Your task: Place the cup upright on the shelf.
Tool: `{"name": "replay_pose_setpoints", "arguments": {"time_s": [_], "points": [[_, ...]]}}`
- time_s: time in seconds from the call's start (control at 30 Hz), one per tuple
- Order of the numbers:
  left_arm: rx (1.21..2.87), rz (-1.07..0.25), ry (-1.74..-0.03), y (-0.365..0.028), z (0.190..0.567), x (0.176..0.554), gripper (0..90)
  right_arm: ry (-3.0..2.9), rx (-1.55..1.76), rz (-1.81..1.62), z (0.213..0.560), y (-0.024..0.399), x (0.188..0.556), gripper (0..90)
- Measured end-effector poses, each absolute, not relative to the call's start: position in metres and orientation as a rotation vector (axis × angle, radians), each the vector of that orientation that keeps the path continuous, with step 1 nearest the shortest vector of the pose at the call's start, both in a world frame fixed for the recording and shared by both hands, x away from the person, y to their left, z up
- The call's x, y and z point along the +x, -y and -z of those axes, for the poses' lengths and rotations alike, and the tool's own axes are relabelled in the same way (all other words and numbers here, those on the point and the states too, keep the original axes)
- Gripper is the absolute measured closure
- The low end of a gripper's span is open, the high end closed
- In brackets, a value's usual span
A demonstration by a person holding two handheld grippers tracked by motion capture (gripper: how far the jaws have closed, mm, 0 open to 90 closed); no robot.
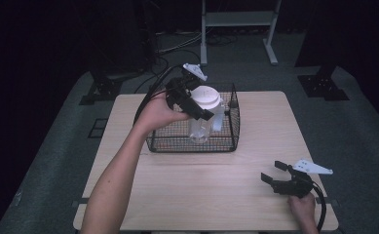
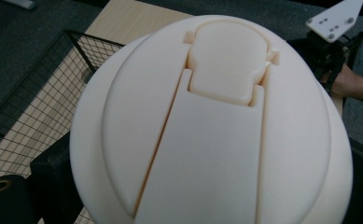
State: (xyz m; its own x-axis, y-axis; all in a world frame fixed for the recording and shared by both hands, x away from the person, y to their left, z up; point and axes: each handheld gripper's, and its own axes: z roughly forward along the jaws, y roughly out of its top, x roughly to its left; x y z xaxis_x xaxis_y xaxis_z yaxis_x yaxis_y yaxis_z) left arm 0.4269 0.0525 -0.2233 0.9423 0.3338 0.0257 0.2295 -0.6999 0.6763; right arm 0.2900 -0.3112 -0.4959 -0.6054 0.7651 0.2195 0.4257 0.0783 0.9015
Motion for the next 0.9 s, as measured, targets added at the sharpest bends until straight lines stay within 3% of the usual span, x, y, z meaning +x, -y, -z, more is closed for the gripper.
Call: {"name": "replay_pose_setpoints", "arguments": {"time_s": [0.9], "points": [[2.309, -0.199, -0.558, -0.040, 0.239, 0.486, 5.1, -2.050, 1.189, -1.538, 0.496, 0.311, 0.290, 12.8]]}}
